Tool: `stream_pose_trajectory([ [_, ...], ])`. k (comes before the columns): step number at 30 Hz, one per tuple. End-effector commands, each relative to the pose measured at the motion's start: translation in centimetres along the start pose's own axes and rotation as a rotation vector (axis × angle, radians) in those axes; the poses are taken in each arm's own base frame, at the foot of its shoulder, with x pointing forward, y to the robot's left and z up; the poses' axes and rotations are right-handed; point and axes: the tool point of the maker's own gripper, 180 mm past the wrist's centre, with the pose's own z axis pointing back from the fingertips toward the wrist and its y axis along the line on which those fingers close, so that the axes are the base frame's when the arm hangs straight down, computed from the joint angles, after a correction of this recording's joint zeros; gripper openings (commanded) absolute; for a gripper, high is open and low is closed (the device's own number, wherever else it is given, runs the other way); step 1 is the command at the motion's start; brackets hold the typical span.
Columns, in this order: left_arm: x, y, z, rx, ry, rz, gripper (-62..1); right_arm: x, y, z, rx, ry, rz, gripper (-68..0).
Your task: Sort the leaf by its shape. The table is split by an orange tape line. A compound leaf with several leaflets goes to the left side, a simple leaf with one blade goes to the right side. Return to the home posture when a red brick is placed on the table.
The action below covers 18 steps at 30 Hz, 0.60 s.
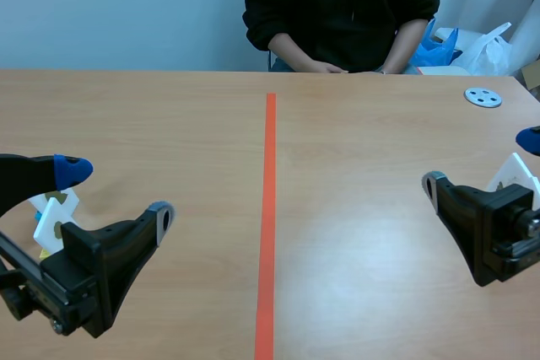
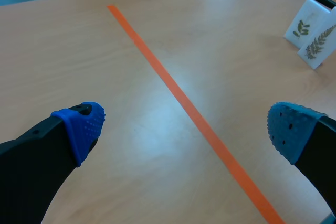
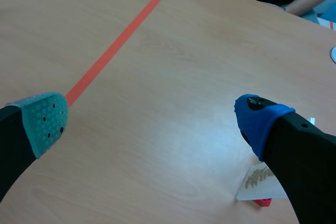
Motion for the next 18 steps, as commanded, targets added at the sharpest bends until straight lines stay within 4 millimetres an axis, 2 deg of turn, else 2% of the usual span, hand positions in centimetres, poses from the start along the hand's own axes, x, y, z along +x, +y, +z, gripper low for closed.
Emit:
stream_pose_trajectory([
  [1, 0.54, -0.18, -0.07, -0.007, -0.026, 0.004, 1.4, 1.02, -0.18, 0.02, -0.001, -0.030, 0.012, 0.4],
  [18, 0.53, 0.02, -0.04, -0.003, -0.021, -0.006, 1.4, 1.03, -0.19, 0.02, -0.001, -0.030, 0.012, 0.4],
])
